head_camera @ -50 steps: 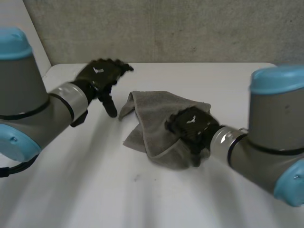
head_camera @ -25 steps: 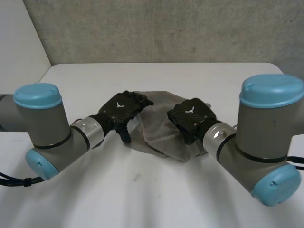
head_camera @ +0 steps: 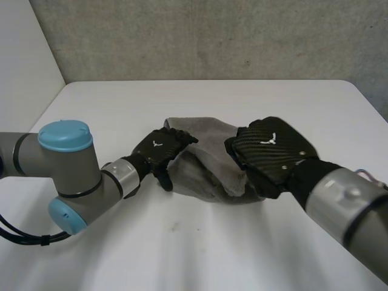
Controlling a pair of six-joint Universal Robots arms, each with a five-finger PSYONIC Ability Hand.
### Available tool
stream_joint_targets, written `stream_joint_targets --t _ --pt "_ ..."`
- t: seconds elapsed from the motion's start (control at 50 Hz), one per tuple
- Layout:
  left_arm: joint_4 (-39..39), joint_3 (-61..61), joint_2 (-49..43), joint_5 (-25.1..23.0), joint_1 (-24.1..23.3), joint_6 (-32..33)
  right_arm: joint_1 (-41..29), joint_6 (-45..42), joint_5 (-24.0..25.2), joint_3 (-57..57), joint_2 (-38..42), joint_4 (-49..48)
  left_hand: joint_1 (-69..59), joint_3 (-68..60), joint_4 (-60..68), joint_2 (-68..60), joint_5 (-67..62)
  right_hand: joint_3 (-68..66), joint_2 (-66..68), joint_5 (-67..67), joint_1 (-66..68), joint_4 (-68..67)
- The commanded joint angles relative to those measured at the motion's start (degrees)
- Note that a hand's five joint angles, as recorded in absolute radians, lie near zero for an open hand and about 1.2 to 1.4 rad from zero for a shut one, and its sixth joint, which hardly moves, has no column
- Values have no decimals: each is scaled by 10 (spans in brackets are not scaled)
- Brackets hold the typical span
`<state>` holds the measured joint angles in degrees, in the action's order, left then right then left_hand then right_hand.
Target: Fold the towel.
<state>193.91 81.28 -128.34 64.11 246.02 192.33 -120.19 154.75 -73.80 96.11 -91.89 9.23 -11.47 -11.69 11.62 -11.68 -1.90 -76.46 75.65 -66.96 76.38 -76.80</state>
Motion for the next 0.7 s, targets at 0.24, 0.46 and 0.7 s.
stream_joint_targets --t 0.24,0.46,0.7 --pt "31 4 0 50 -33 -69 31 1 56 57 -174 103 -252 -249 250 -249 -247 -35 44 -30 36 -32" --pt "87 26 0 95 -72 -116 31 0 62 73 -220 125 -430 -428 428 -428 -426 -35 44 -30 36 -32" --pt "87 27 -21 78 -85 -113 68 -2 62 73 -222 116 -318 -315 316 -315 -313 -35 44 -30 36 -32"
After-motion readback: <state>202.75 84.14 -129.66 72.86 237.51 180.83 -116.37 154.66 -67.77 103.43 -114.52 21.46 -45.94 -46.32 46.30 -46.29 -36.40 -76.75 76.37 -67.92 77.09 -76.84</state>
